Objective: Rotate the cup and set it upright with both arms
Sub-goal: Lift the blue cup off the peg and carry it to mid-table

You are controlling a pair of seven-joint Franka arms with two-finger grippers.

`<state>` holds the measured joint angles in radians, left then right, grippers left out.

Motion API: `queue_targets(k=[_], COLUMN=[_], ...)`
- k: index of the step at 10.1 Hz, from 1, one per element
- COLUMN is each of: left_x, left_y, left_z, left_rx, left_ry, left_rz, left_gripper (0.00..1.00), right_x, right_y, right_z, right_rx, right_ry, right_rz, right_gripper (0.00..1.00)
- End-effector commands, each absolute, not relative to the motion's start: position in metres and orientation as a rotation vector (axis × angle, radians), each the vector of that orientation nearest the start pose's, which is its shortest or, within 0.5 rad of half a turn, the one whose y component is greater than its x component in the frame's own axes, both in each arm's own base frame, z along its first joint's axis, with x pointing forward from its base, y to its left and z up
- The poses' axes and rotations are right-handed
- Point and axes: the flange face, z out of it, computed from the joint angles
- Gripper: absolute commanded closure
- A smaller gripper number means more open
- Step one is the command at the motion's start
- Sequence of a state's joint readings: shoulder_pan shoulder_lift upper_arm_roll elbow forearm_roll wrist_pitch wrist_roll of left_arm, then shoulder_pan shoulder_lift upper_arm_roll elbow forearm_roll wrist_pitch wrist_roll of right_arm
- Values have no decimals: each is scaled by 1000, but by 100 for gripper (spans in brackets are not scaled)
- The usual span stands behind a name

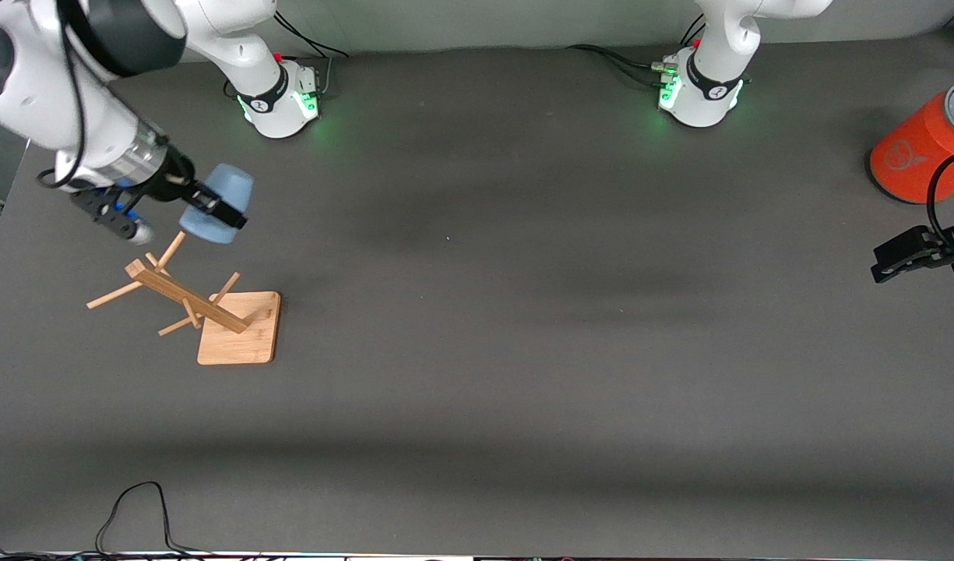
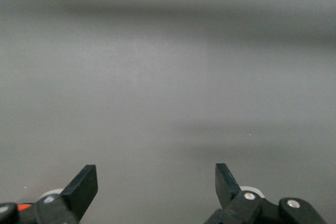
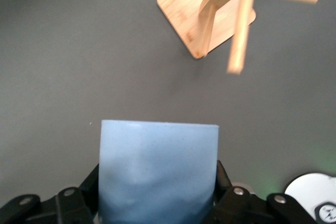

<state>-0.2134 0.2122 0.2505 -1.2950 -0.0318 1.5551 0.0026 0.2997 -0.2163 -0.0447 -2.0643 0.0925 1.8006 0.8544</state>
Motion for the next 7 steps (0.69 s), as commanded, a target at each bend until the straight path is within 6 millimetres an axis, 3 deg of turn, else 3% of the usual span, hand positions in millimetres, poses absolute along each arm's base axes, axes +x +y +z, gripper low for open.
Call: queue_targets(k=[1,5,7], left_x=[615,616,617], left_y=[-2,7,9], left_z=[636,631,629], left_rx=[-3116,-3119,-3118], left_ry=[-30,-58,-70], left_rz=[-88,-65,-60], left_gripper=[0,0,0], right_x=[456,457,463], right_y=[185,332,419], right_z=[538,516,475], right_rx=[-2891,-2807,-2743], right_ry=[1038,1289,1494], right_rz=[152,137,118], right_gripper=[32,34,34])
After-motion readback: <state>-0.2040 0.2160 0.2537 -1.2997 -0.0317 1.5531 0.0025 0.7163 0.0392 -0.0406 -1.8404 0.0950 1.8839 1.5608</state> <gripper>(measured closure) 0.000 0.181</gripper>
